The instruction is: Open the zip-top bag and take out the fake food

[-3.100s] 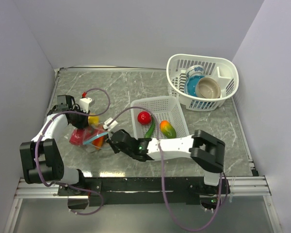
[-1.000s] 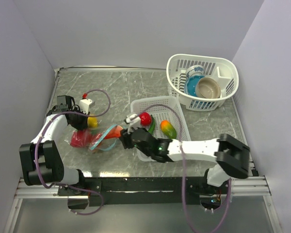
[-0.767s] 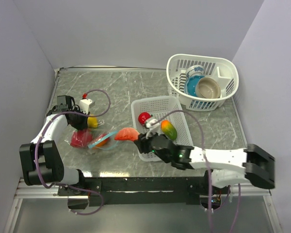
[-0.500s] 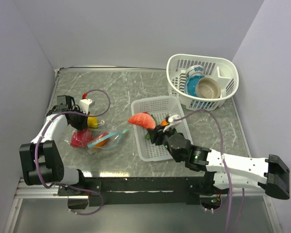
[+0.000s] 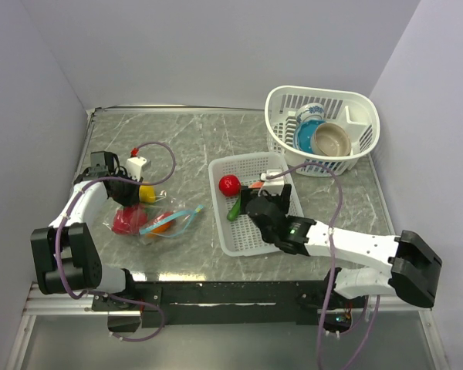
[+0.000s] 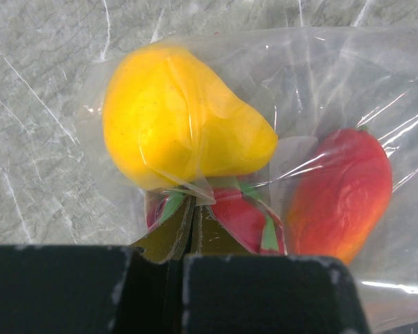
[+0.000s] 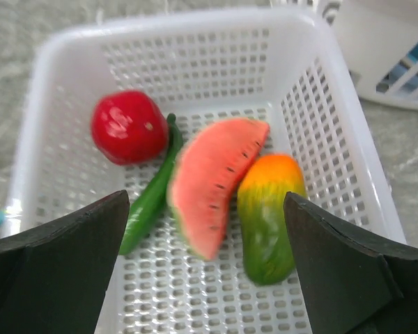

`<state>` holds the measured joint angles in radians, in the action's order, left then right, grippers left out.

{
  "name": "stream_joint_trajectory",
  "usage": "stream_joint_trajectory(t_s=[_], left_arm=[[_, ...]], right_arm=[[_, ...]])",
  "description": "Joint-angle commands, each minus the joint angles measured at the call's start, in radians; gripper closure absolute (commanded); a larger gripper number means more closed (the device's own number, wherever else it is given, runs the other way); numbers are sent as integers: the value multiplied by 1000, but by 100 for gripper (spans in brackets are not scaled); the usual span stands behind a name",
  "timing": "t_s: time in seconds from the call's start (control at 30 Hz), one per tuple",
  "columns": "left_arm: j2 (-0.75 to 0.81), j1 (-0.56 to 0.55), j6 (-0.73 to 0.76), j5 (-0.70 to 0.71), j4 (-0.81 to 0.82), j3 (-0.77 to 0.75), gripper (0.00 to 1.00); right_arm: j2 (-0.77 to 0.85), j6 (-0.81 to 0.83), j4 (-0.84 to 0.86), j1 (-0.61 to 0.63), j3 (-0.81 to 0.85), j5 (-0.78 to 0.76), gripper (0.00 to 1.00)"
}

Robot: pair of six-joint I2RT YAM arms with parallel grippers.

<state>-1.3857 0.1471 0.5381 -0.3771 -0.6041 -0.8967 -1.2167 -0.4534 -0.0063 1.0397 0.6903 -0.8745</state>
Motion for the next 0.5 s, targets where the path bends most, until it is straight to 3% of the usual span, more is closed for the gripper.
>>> stream_joint_trajectory(t_s=[0.0, 0.03, 0.13, 0.23, 0.27, 0.33, 0.47], left_arm=[[-10, 5, 2, 9, -36, -11, 99], [-9, 5, 5, 9, -36, -11, 99], [-16, 3, 5, 9, -34, -11, 99], [-19, 3, -4, 1, -33, -11, 99], [-16, 5, -6, -2, -29, -10, 99], [-16, 5, -10, -6, -29, -8, 99], [-13, 5, -6, 0, -33, -5, 99]], right_arm=[[78, 155, 161, 55, 58, -5, 0], [83, 230, 239, 101, 54, 32, 0], [48, 240, 258, 146, 101, 263, 4], [-79, 205, 246, 180, 168, 425, 23], [-155, 196, 246, 189, 184, 448, 38], [-226, 170, 262, 194, 225, 496, 47], [-380, 156, 319, 197, 285, 586, 47]])
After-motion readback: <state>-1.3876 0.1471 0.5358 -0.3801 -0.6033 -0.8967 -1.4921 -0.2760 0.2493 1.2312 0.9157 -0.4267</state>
